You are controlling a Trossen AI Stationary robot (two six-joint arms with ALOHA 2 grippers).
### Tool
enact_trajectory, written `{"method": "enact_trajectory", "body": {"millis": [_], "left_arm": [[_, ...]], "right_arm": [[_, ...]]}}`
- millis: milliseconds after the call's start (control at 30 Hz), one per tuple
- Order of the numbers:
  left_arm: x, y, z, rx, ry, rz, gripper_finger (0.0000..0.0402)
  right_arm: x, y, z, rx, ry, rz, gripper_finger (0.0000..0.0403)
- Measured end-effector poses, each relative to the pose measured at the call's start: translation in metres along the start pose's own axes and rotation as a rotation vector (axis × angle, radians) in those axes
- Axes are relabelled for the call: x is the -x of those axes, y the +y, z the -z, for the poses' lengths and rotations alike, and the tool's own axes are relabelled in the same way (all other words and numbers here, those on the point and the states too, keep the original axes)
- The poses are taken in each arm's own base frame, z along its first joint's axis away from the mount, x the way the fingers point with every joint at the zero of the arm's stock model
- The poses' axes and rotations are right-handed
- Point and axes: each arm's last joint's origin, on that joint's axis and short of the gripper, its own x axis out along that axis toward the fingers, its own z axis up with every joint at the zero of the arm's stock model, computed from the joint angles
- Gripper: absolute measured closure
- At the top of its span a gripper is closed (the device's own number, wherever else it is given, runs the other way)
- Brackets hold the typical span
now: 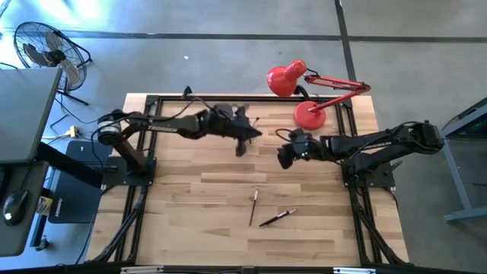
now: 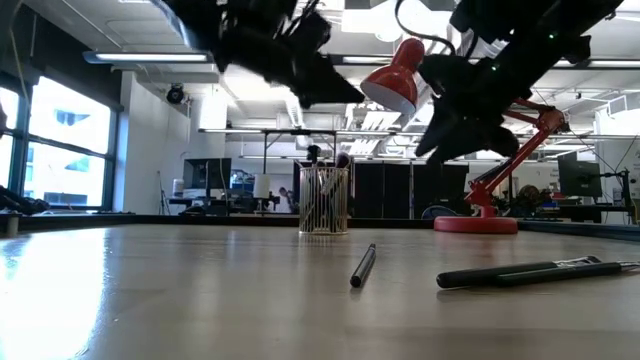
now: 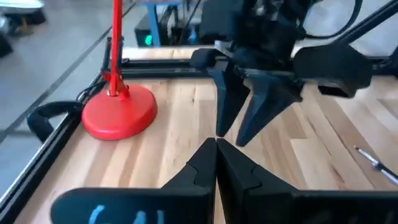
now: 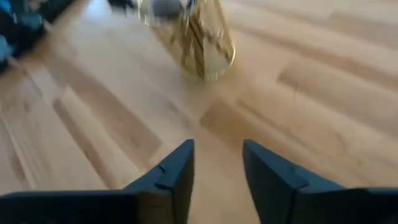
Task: Pick & Place Makeup Brushes
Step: Put the eyeshadow brush into the makeup brush holder
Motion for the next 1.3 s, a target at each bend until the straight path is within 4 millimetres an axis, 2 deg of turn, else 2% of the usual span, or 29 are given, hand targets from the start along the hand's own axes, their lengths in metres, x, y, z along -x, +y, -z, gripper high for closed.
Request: {"method": "enact_trajectory", "body": {"millis": [200,267,333,433,633,733,800,967,1133,1300], "left_arm": [[-0.005,-0.054,-0.029,0.026,0.193,-0.097,0.0400],[-0.012,-0.068,-0.032,0.072,0.233,-0.121,0.0401],[-0.013,-0.080,-0.027,0.133,0.324,-0.138,0.0401],[-0.021,-0.095,-0.034,0.261,0.316,-0.143,0.0401],[-0.019,-0.120,-0.018,0.532,0.460,-0.185,0.0401],[-0.016,-0.134,-0.001,0.603,0.574,-0.226,0.0401],[-0.014,-0.143,-0.003,0.652,0.566,-0.222,0.0401],[-0.013,-0.156,-0.007,0.736,0.510,-0.235,0.0401],[-0.015,-0.155,-0.011,0.751,0.460,-0.242,0.0400],[-0.016,-0.155,-0.011,0.753,0.441,-0.253,0.0368]], "right_arm": [[0.004,0.003,0.015,0.066,0.129,-0.027,0.0351],[0.007,0.006,0.021,0.112,0.169,-0.044,0.0380],[0.010,0.010,0.027,0.151,0.204,-0.073,0.0396],[0.014,0.015,0.036,0.195,0.244,-0.099,0.0389],[0.019,0.020,0.045,0.231,0.273,-0.136,0.0374],[0.019,0.021,0.045,0.239,0.266,-0.135,0.0376],[0.019,0.021,0.044,0.226,0.249,-0.128,0.0380],[0.018,0.022,0.043,0.192,0.236,-0.128,0.0390],[0.019,0.022,0.044,0.194,0.250,-0.137,0.0399],[0.020,0.023,0.046,0.207,0.256,-0.136,0.0400]]}}
